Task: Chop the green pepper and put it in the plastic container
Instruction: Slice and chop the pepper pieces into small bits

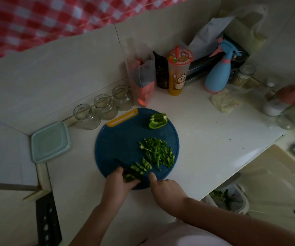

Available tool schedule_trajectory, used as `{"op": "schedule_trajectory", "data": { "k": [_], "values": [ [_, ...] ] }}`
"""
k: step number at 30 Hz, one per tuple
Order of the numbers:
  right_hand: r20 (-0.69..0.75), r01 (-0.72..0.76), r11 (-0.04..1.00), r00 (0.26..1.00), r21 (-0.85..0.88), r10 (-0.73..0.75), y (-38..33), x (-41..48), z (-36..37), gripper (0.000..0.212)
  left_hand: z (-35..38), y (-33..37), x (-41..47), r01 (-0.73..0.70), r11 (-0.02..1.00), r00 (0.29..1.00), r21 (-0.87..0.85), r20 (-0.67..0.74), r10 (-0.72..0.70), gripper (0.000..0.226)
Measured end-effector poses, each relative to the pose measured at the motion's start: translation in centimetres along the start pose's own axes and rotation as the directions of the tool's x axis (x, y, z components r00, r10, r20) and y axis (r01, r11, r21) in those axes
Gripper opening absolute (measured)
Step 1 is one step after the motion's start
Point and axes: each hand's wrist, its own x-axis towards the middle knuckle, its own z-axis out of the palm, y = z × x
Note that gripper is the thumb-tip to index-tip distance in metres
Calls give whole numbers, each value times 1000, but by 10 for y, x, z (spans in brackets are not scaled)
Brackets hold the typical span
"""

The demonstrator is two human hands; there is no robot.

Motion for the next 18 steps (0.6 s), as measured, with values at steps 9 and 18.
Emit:
{"op": "schedule_trajectory", "data": {
  "k": [9, 18],
  "values": [
    [8, -15, 1000, 1000, -16, 15, 2, 4, 3, 31, 0, -2, 1, 36, 998, 999, -52, 8, -35, 35],
    [61, -30, 1000, 998, 8, 29, 0, 11, 1, 37, 1, -4, 3, 51, 994, 999, -100, 21, -49, 34]
  ]
}}
